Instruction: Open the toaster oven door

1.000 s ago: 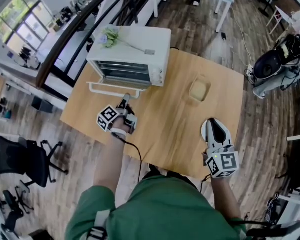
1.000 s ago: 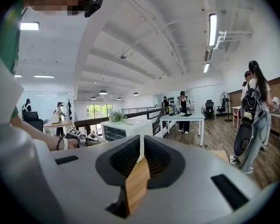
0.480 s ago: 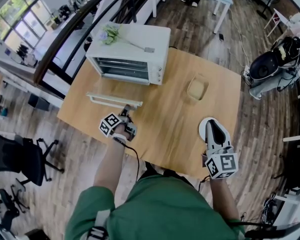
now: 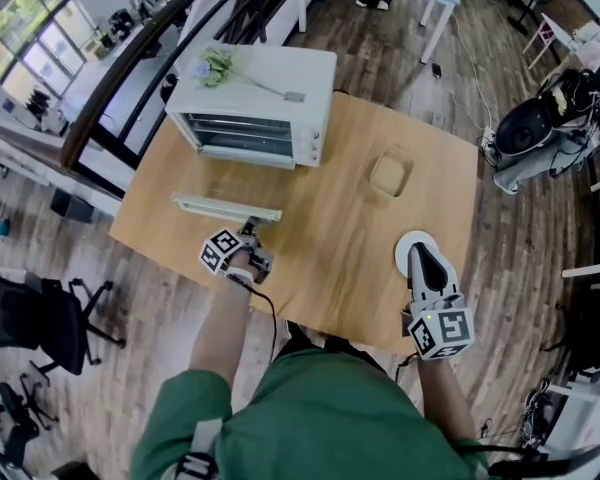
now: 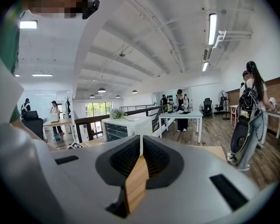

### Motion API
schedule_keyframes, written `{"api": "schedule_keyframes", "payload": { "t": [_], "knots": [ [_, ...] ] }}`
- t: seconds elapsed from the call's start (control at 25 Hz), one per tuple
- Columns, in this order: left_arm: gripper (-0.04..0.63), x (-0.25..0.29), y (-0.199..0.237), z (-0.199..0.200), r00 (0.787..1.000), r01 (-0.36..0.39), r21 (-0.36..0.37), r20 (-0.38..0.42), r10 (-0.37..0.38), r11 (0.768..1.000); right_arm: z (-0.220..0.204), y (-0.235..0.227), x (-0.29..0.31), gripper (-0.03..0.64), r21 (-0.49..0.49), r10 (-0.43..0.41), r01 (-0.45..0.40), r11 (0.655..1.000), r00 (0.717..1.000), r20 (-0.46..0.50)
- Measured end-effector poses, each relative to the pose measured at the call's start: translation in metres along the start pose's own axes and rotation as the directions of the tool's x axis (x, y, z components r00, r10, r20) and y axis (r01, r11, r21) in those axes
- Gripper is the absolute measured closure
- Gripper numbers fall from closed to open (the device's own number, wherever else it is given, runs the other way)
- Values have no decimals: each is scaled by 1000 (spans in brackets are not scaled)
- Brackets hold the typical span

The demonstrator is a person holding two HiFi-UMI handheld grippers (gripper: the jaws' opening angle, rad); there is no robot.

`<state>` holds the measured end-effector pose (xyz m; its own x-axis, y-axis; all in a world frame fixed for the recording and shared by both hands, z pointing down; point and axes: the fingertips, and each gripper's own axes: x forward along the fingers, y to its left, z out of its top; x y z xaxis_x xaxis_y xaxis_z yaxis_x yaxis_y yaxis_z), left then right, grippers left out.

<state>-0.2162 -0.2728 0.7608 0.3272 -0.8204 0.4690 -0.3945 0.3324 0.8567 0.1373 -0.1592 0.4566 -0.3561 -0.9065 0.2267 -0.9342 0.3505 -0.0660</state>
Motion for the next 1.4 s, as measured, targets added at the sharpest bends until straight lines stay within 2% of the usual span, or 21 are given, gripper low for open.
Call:
{"api": "schedule_keyframes", "payload": {
  "t": [0.16, 0.36, 0.6, 1.4],
  "knots": [
    [477, 4, 10, -4, 1000, -24, -16, 2, 24, 1000, -2, 4, 1, 588, -4, 9, -9, 1000, 1000, -14],
    [477, 6, 18, -8, 1000, -30, -25, -4, 30, 999, -6, 3, -2, 588, -3, -6, 6, 1000, 1000, -27],
    [478, 8, 26, -8, 999, -34, -38, -5, 33, 999, -5, 14, 6, 589, -12, 13, -13, 1000, 999, -32],
    [479, -12, 55, -25, 992, -118, 9, -46, 118, 993, -13, 19, 14, 588, 2, 51, -51, 999, 998, -42]
  ]
}}
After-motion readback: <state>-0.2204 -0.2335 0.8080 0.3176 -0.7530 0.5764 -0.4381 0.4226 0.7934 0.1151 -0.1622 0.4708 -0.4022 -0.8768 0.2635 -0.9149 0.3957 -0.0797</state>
